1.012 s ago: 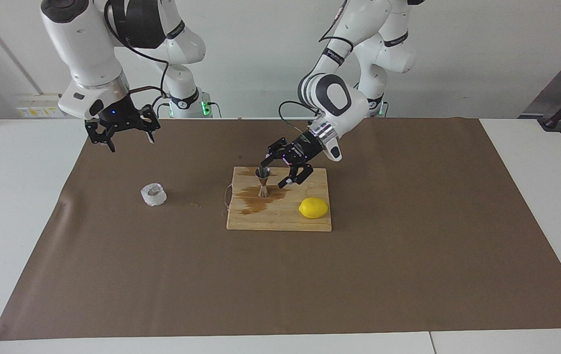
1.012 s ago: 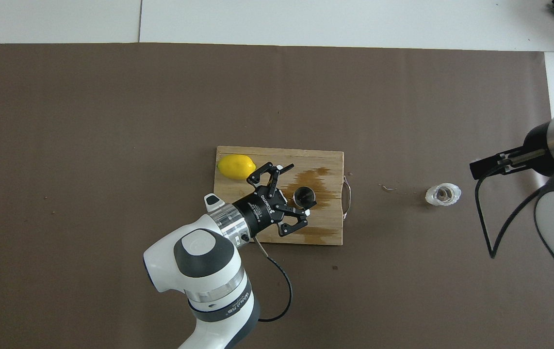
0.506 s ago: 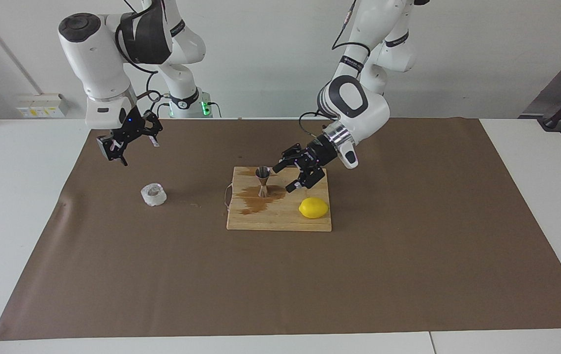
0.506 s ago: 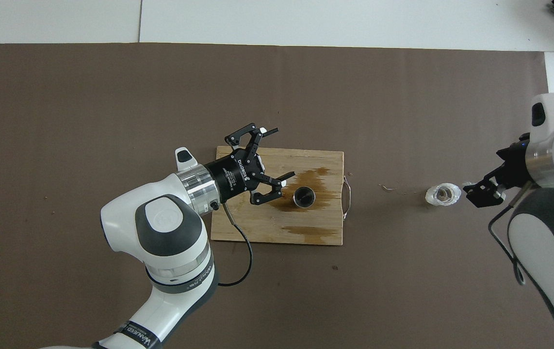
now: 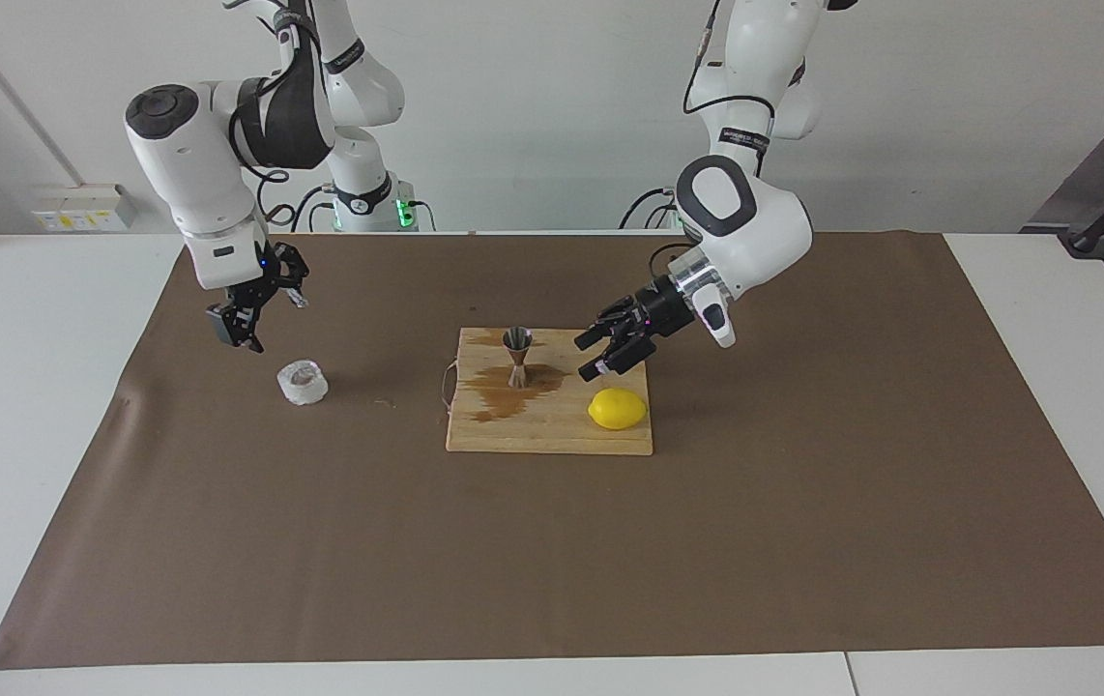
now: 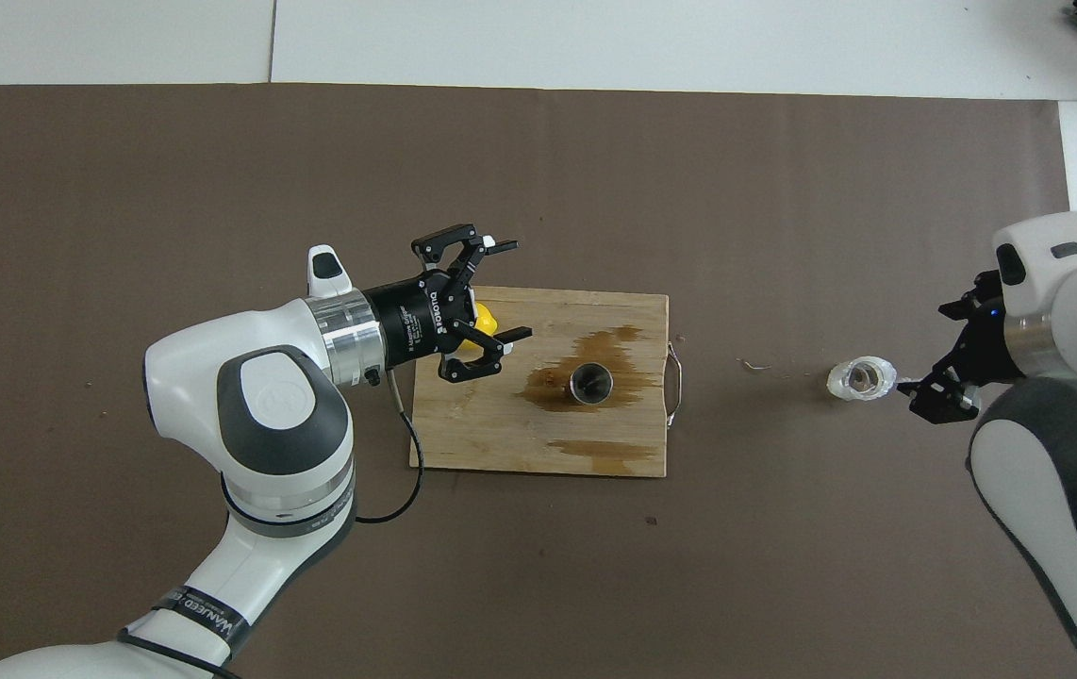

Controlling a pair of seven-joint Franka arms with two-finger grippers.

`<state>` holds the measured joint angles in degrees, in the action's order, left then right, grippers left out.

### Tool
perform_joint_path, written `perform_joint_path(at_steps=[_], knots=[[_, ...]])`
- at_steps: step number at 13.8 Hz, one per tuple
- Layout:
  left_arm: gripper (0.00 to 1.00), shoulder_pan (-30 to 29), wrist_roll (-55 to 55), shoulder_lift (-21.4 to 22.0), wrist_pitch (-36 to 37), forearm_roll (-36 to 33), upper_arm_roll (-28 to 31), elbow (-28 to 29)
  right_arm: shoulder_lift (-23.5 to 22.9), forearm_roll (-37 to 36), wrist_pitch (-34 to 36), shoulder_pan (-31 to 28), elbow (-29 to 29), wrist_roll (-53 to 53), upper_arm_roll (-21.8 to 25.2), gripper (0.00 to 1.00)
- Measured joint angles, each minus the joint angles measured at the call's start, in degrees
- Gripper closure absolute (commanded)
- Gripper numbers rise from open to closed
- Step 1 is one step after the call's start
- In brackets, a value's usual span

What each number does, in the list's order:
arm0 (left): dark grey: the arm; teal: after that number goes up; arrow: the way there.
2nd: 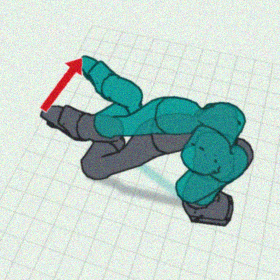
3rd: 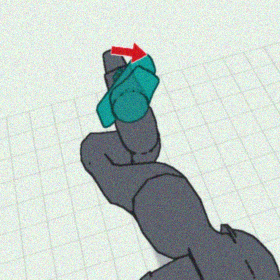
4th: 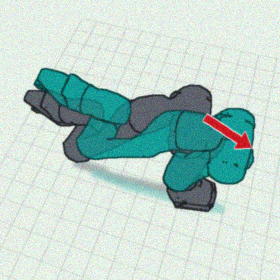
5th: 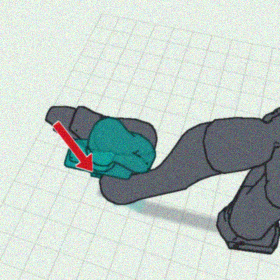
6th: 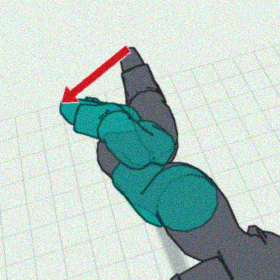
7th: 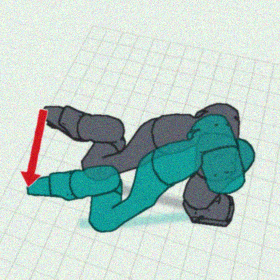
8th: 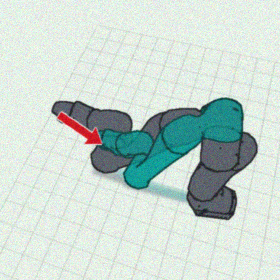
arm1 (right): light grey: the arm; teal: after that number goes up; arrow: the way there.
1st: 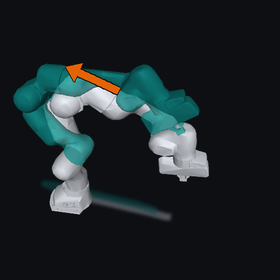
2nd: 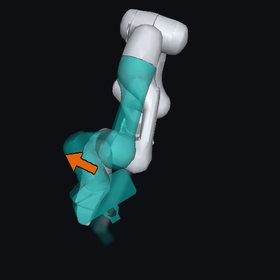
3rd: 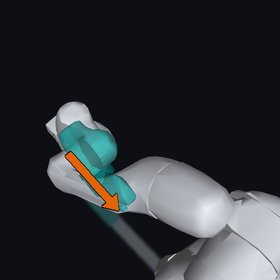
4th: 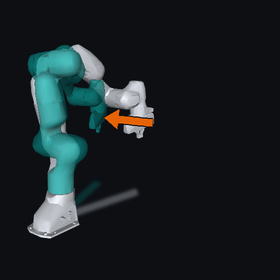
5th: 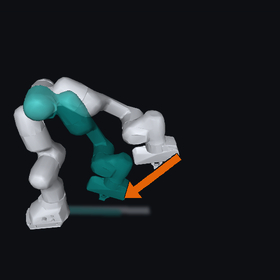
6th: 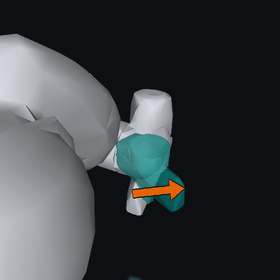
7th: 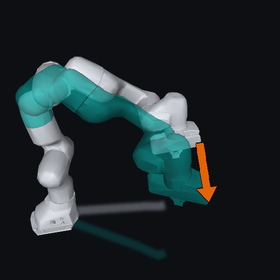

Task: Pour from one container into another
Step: 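Withdraw the left gripper while the right gripper reaches the white cup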

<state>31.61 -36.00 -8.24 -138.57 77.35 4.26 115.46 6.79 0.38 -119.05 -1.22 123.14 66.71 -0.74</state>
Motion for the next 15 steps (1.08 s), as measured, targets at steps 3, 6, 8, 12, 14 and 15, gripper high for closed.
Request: perform_joint_path(at_steps=[3,6,8,12,14,15], knots=[[0.00,-1.19,-0.03,1.06,2.64,-16.45,0.04,-1.45,-1.09,3.80,-1.96,-0.90,3.31,8.22,0.01,0.00],[0.00,-1.54,-0.38,3.01,6.68,-33.21,0.16,-3.25,-4.13,6.60,-8.48,-4.55,6.40,18.91,0.12,0.00],[0.00,-3.19,-0.38,3.50,11.75,-43.73,0.60,-5.79,-5.92,8.52,-10.11,-5.72,7.10,23.18,0.17,0.00],[0.00,-5.00,-0.22,3.69,21.52,-60.92,2.05,-9.89,-7.51,9.52,-10.88,-6.33,7.74,25.17,0.17,0.00],[0.00,-5.70,-0.24,4.03,25.30,-66.71,2.16,-11.36,-8.25,11.00,-12.98,-6.73,8.72,27.27,0.18,0.00],[0.00,-7.02,-0.23,4.34,26.99,-67.85,2.17,-11.74,-8.81,12.81,-14.17,-6.77,9.28,29.22,0.17,0.00]])
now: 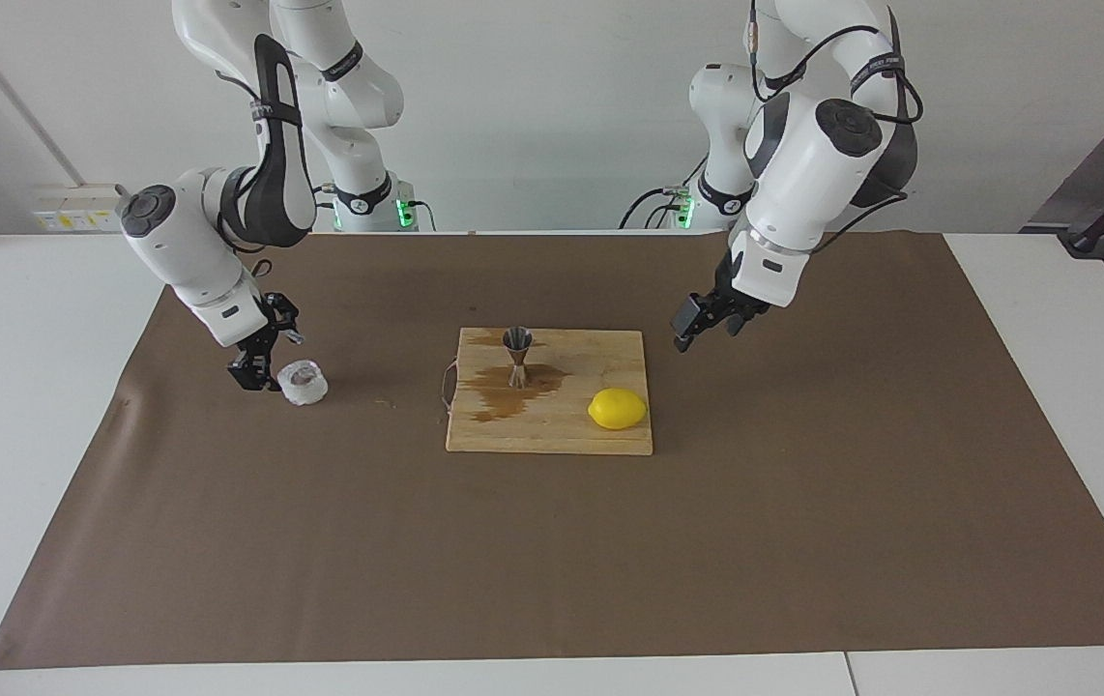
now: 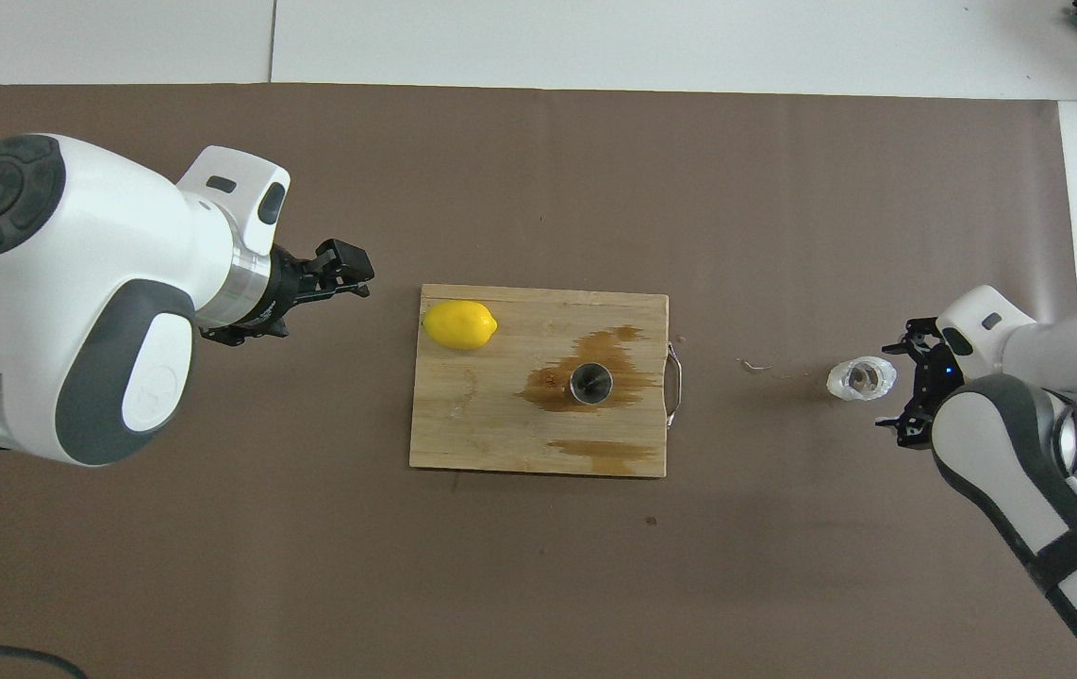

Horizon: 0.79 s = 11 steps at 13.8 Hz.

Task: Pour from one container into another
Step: 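Withdraw the left gripper while the right gripper reaches the white cup, then grasp the small white cup with the right gripper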

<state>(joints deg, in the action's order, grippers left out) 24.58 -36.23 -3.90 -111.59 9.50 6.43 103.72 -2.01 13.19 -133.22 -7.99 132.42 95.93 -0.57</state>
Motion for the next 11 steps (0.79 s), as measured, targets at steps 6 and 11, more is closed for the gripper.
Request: perform_joint_path(at_steps=[6,11], knots=[[0.00,-11.16,7.27,1.72,9.73,-2.59,-1.15,-3.86,-2.39,4.61,-3.58,0.11,1.18,4.52,-0.09,0.00],[0.00,-18.44,12.72,2.39,16.52,-8.41,-7.86,-8.93,-4.46,9.30,-5.99,0.11,1.81,9.19,-0.10,0.00]])
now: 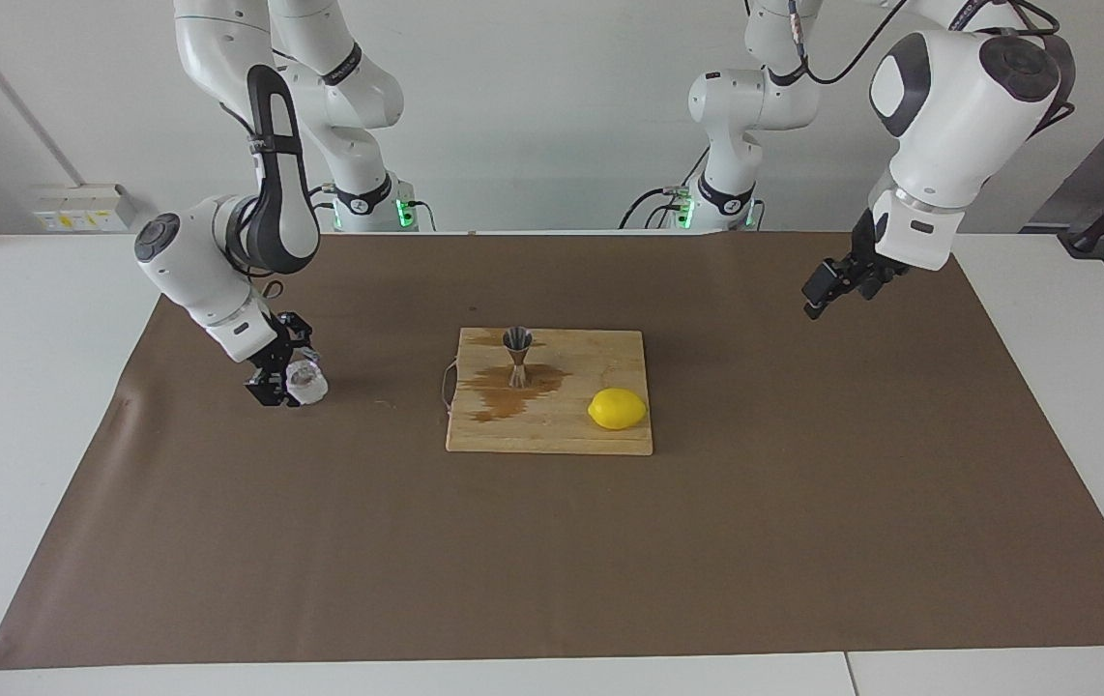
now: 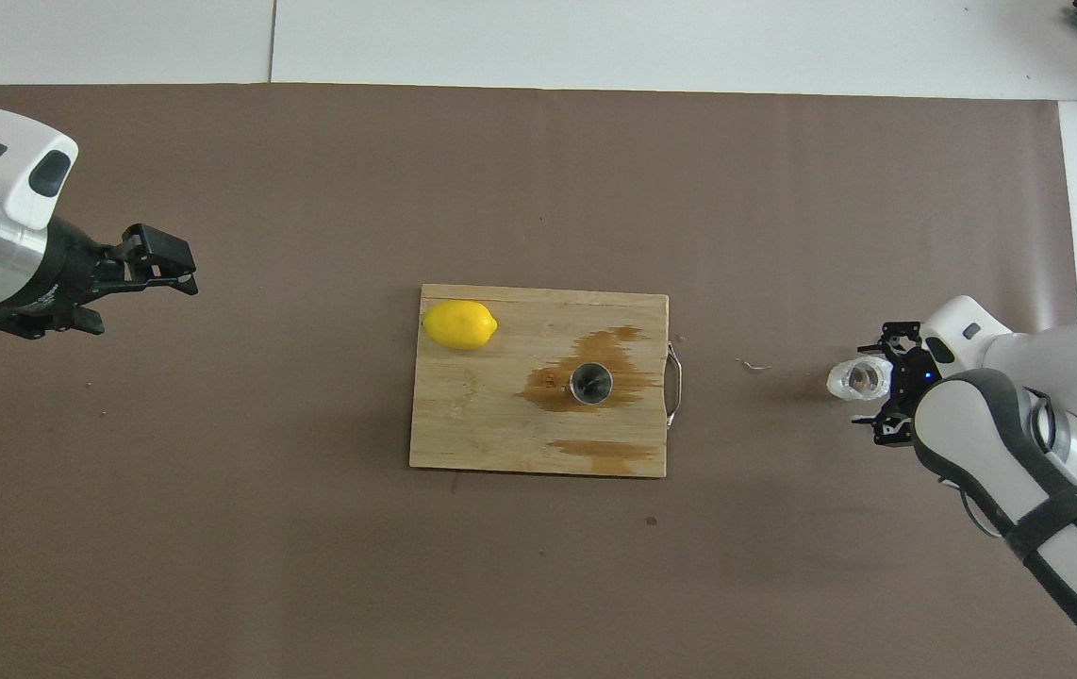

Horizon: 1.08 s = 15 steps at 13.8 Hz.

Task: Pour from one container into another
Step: 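Grasp the small white cup with the right gripper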

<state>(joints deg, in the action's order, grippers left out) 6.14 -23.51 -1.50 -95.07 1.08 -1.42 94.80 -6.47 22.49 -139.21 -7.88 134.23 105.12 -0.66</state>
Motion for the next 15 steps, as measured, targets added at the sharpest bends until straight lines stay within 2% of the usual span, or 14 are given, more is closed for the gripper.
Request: perform_joint_path(at_steps=[1,3,4,5,7,15], knots=[[0.00,-0.01,0.11,0.17,1.49,-0.34,-0.30,-1.17,-0.22,0.02,-0.28,0.01,0.06,0.01,0.00,0.18],[0.00,-0.01,0.22,0.89,3.85,-0.43,-0.69,-3.45,-0.28,0.03,-0.42,0.01,0.08,0.04,-0.03,0.62],[0.00,-0.01,0.30,1.51,4.28,-0.43,-0.78,-3.97,-0.27,0.03,-0.46,0.02,0.08,0.04,-0.04,0.80],[0.00,-0.01,0.35,2.16,4.68,-0.43,-0.86,-4.06,-0.27,0.03,-0.52,0.01,0.08,0.07,-0.04,0.94],[0.00,-0.03,0.36,2.93,5.10,-0.43,-0.84,-3.88,-0.20,0.19,-0.60,0.01,0.03,1.06,-0.04,1.00],[0.00,-0.39,0.36,2.96,5.21,-0.43,-0.77,-3.55,0.12,1.61,-0.92,1.80,-1.62,1.00,-0.44,1.00]])
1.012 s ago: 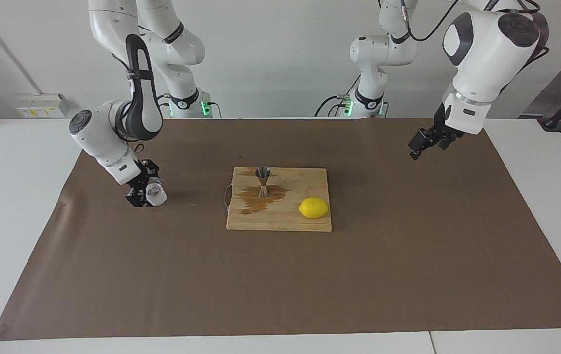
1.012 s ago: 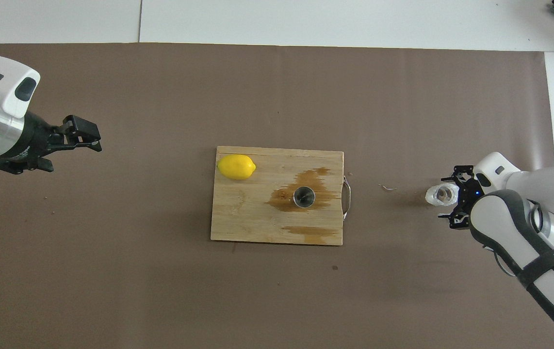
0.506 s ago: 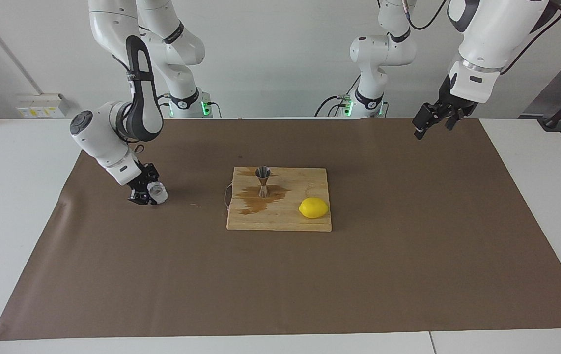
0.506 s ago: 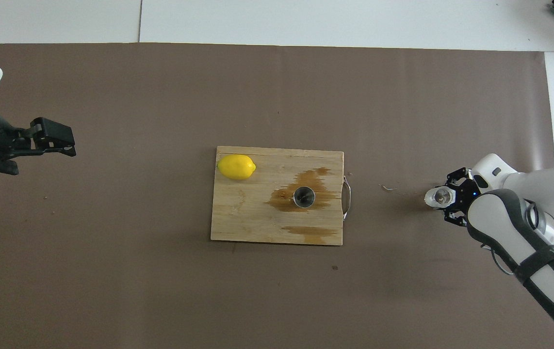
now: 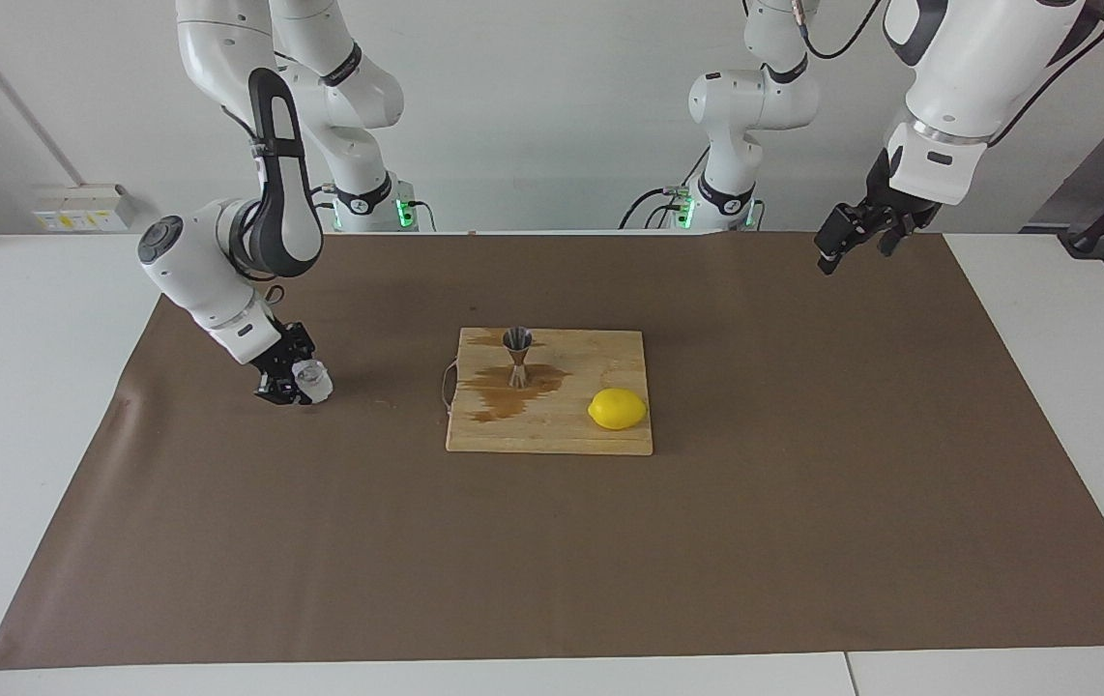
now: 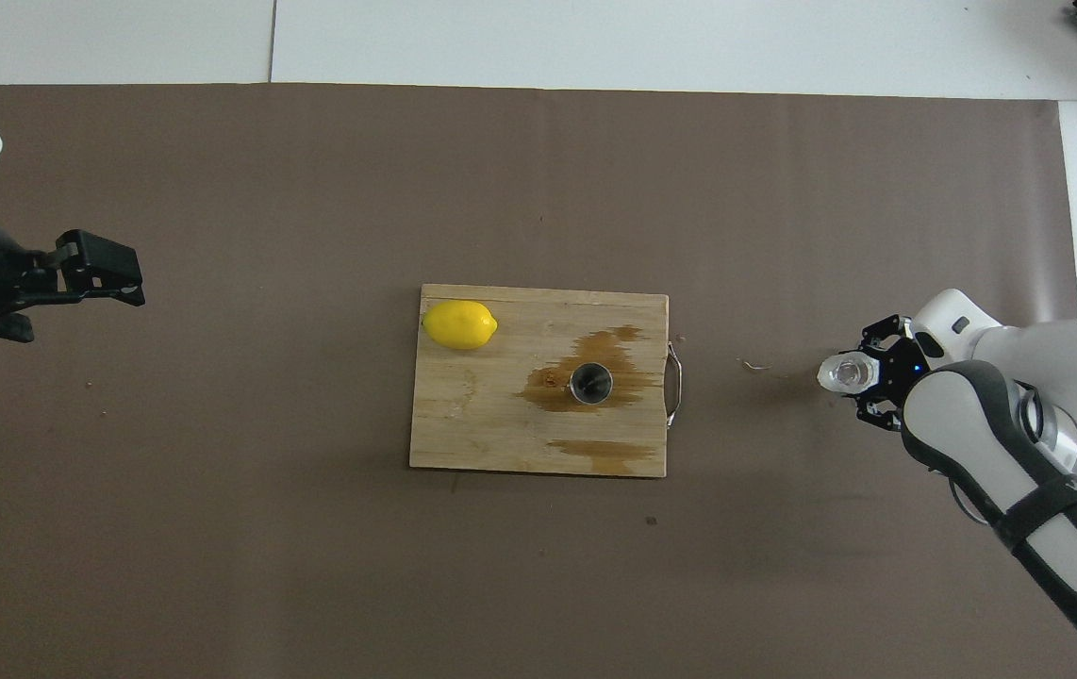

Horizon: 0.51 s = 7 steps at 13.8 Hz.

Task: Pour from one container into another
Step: 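Grasp the small white cup with the right gripper, then carry the white cup with the right gripper above the metal cup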

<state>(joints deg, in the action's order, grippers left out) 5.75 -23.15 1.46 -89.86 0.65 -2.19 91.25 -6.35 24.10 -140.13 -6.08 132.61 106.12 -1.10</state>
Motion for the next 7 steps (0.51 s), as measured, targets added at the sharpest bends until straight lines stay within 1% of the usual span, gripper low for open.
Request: perform_joint_path(at_steps=[4,7], knots=[[0.00,-0.96,0.12,-0.01,-1.00,0.00,-0.05,-0.02,1.37,0.06,0.00,5.39,-1.60,-8.34,-0.23,1.00],[0.00,-5.63,3.02,-0.05,-1.47,0.15,-3.17,-0.02,2.20,0.06,0.23,8.51,-2.89,-14.26,-0.37,1.00]])
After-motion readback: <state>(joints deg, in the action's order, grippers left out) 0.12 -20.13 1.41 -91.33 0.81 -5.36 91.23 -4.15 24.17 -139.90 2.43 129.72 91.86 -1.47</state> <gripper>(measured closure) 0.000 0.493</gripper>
